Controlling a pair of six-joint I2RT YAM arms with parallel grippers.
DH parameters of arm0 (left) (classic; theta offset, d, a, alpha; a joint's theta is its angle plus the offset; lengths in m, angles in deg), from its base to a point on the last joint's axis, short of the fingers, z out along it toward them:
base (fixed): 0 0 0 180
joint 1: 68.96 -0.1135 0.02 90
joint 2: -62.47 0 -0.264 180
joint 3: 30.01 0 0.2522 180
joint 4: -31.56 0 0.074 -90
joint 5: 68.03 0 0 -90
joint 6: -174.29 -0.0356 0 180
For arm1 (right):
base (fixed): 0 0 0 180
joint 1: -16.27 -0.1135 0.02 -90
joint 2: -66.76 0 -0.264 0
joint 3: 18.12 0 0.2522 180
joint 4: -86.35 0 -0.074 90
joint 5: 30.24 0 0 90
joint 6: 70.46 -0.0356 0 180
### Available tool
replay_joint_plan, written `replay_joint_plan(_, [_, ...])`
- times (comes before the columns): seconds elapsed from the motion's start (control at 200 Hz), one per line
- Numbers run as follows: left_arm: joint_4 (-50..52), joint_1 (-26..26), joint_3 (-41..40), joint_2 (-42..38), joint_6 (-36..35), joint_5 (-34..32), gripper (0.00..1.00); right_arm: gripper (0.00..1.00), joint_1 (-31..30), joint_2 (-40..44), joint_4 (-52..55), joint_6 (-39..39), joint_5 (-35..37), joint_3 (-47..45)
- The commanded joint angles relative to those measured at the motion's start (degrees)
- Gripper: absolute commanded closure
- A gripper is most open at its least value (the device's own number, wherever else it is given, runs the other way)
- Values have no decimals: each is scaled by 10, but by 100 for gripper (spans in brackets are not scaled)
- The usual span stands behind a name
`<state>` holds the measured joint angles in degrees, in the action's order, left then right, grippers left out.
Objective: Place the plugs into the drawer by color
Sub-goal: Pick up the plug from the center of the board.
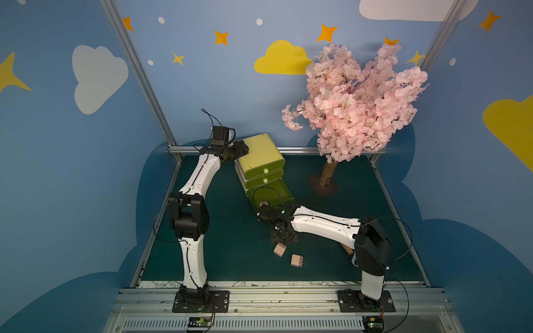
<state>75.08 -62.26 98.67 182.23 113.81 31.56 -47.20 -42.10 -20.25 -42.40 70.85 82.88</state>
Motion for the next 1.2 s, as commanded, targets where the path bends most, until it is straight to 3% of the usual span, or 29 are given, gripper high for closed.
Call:
replay_joint_plan(0.0, [79,13,-11,1,-20,13,19,36,3,-18,24,-59,-32,13])
replay_joint_plan(0.25, [77,11,-10,5,-16,19,19,36,16,-55,-5,-65,-110,-2])
replay_joint_plan(0.636, [77,14,-15,2,-18,17,19,39,32,-80,-27,-65,-156,-28])
replay_joint_plan(1.006, [76,19,-15,3,-21,11,19,61,45,-70,-38,-28,-161,-31])
replay_joint_plan(1.091, [77,19,-15,1,-20,11,19,63,47,-48,-32,18,-138,-14])
replay_joint_plan(1.196, [77,20,-15,-1,-23,9,19,78,49,-17,-36,107,-100,1])
